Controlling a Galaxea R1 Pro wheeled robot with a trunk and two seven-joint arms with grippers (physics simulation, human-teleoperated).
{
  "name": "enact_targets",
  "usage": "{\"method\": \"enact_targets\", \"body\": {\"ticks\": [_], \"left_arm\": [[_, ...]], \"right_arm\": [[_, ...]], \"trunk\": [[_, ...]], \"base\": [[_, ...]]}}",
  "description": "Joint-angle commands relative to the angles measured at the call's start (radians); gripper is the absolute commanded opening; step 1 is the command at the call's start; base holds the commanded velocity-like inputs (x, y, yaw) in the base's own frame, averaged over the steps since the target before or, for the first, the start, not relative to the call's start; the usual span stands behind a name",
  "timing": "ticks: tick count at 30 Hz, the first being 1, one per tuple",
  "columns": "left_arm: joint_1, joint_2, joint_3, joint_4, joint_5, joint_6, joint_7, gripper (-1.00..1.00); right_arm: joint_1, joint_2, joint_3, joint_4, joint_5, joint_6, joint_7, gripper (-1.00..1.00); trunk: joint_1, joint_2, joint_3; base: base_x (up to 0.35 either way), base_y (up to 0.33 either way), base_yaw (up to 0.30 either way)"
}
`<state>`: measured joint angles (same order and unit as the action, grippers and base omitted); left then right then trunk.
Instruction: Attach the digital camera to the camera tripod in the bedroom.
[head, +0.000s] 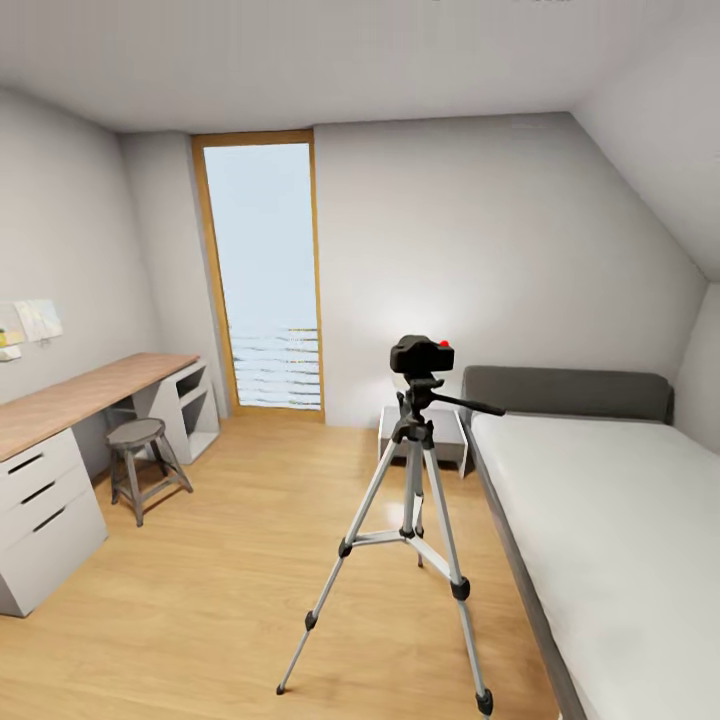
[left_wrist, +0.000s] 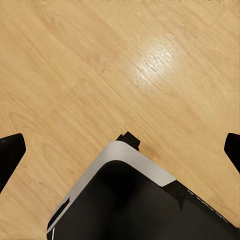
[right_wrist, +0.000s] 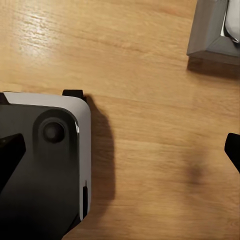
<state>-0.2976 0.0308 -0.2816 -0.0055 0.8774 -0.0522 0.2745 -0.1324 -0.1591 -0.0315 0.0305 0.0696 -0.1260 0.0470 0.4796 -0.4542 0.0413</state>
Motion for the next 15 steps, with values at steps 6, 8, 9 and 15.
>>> {"method": "enact_targets", "body": {"ticks": [6, 8, 9, 15], "left_arm": [[0.000, 0.000, -0.008, -0.001, 0.008, -0.002, 0.003, 1.00], [0.000, 0.000, -0.008, -0.001, 0.009, -0.002, 0.003, 1.00], [0.000, 0.000, -0.008, -0.001, 0.009, -0.002, 0.003, 1.00], [0.000, 0.000, -0.008, -0.001, 0.009, -0.002, 0.003, 1.00]], "right_arm": [[-0.001, 0.000, -0.004, 0.003, 0.008, -0.006, 0.002, 1.00], [-0.001, 0.001, -0.004, 0.003, 0.008, -0.006, 0.002, 1.00], [-0.001, 0.001, -0.004, 0.003, 0.007, -0.006, 0.002, 1.00], [-0.001, 0.000, -0.004, 0.003, 0.007, -0.005, 0.002, 1.00]], "trunk": [[0.000, 0.000, 0.009], [0.000, 0.000, 0.013], [0.000, 0.000, 0.014], [0.000, 0.000, 0.024]], "base": [[0.000, 0.000, 0.000], [0.000, 0.000, 0.000], [0.000, 0.000, 0.000], [0.000, 0.000, 0.000]]}}
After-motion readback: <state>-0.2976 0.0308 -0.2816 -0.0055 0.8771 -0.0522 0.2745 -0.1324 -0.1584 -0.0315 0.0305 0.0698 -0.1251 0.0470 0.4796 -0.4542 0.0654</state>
